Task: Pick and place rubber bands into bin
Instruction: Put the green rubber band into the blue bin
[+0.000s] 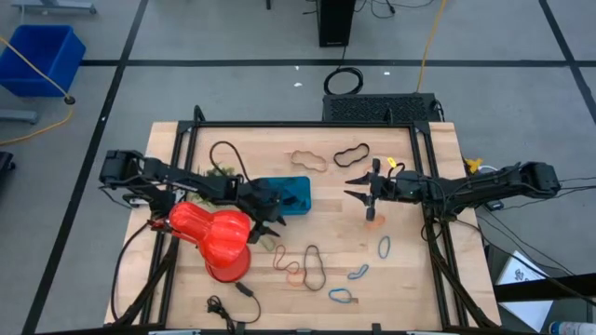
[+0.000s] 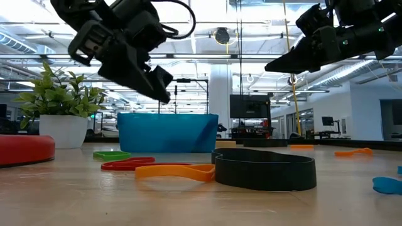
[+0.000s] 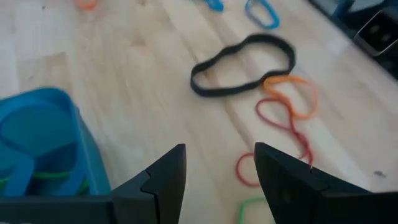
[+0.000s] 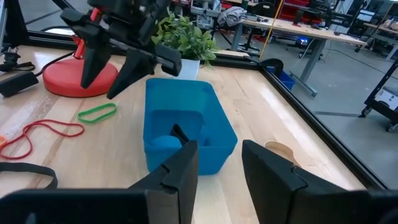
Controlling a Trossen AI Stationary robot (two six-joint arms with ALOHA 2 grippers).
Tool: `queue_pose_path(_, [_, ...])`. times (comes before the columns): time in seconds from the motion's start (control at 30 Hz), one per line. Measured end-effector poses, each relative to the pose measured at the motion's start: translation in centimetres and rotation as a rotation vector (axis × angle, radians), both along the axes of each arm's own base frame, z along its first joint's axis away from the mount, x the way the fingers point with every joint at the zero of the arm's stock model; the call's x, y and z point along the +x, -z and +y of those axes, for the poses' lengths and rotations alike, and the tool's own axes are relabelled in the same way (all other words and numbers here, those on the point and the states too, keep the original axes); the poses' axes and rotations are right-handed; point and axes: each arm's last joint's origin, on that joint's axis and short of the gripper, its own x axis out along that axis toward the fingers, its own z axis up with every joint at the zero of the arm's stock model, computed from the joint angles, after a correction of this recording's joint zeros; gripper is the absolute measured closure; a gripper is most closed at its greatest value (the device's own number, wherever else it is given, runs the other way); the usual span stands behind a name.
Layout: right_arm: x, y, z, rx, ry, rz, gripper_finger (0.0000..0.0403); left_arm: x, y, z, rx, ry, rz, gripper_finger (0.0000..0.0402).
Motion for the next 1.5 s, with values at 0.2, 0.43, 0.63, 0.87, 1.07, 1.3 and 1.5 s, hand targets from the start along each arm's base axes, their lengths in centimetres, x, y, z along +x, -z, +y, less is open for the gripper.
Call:
queue_pose_path(0.2, [0.0, 0.0, 0.0, 0.003, 0.001, 0.000, 0.0282, -0.7, 0.6, -1.4, 0.127, 0.080, 0.042, 0.0229])
queue_pose_path(0.43, [0.0, 0.0, 0.0, 0.003, 0.001, 0.000, 0.0286, -0.8, 0.8, -2.0, 0.149, 0.045, 0.068, 0.0288])
queue_pose_path(0.63, [0.0, 0.0, 0.0, 0.004, 0.001, 0.000, 0.0282, -0.8, 0.8, -1.9, 0.127, 0.019, 0.080, 0.0313])
queue_pose_path(0.87, [0.0, 0.0, 0.0, 0.004, 0.001, 0.000, 0.0284, -0.7, 0.8, -1.8, 0.165, -0.026, 0.076, 0.0314])
queue_pose_path(1.07, [0.0, 0.0, 0.0, 0.004, 0.001, 0.000, 0.0285, -0.7, 0.8, -1.7, 0.172, -0.063, 0.083, 0.0313])
queue_pose_path(1.3, [-0.1, 0.4, 0.0, 0.015, 0.004, 0.042, 0.0288, -0.8, 0.8, -2.3, 0.170, -0.040, 0.083, 0.0313])
queue_pose_path(1.5, [-0.1, 0.5, 0.0, 0.038, 0.010, 0.046, 0.0288, -0.7, 0.7, -2.7, 0.160, -0.050, 0.073, 0.0313])
